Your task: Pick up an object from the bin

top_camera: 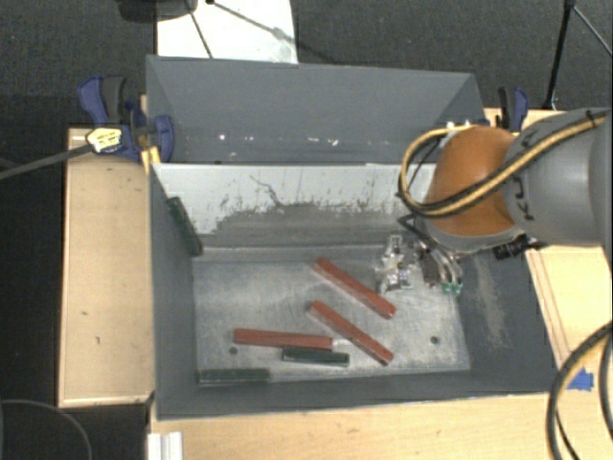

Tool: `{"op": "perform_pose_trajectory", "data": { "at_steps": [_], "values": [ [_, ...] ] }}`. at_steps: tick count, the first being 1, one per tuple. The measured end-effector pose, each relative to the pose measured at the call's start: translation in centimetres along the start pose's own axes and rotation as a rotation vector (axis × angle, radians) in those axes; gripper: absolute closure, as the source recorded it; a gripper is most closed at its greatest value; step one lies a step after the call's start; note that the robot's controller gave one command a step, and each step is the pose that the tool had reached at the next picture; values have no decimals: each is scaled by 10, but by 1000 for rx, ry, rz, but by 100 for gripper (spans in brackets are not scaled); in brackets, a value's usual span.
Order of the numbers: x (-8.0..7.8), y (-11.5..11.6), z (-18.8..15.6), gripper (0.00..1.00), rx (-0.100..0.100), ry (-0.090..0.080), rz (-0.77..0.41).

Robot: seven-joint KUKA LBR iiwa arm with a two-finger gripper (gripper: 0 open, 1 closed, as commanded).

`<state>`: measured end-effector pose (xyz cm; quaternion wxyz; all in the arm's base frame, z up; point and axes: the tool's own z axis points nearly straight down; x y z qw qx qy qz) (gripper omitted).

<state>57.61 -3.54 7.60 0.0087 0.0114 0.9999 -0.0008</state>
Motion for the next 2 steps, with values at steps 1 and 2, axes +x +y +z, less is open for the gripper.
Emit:
{"op": "perform_pose_trajectory", "data": {
  "at_steps": [1,2],
  "values": [
    [2,1,2,0,-1,8,-3],
    [2,1,2,0,-1,8,-3]
  ]
}}
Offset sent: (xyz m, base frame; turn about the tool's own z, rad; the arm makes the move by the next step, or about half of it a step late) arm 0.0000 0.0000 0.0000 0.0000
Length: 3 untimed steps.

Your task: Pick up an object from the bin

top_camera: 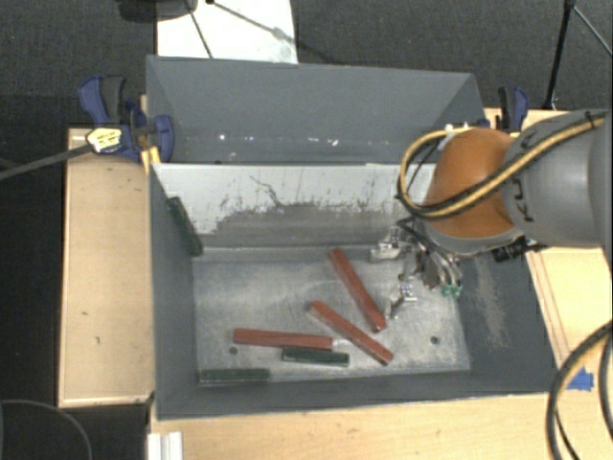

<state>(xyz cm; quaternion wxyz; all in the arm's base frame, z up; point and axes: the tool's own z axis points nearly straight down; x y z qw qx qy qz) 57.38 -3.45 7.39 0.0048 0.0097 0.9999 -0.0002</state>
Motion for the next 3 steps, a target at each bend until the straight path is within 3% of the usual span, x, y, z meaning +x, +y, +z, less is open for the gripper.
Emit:
{"op": "perform_pose_trajectory", "data": {
  "at_steps": [1,2,3],
  "values": [
    [52,47,-17,100,-1,8,80],
    [52,47,-17,0,0,9,78],
    [52,47,-17,0,0,9,77]
  ]
}}
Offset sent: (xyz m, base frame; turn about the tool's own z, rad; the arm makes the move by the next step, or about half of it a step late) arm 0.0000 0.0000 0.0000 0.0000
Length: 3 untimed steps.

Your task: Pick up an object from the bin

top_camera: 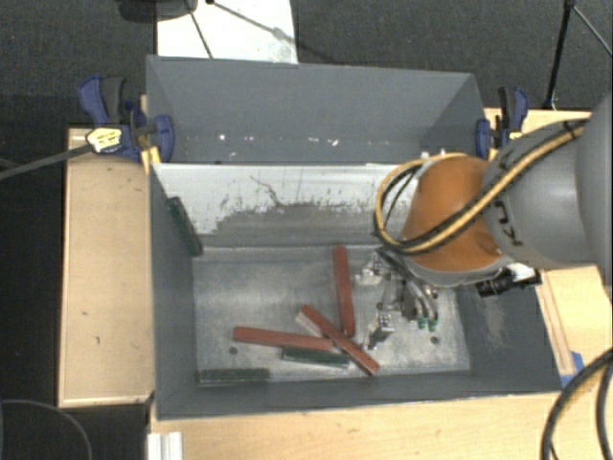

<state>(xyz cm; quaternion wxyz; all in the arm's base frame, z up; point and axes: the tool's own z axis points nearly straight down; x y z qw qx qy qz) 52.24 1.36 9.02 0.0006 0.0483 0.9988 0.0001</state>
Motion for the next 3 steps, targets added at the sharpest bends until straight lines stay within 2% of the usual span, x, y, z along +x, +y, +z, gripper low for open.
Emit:
{"op": "perform_pose_trajectory", "data": {
  "at_steps": [1,2,3],
  "values": [
    [-9,59,9,100,-1,-2,-13],
    [-9,59,9,100,-1,-2,-13],
    [-14,75,-137,100,-1,-1,-25]
  ]
}}
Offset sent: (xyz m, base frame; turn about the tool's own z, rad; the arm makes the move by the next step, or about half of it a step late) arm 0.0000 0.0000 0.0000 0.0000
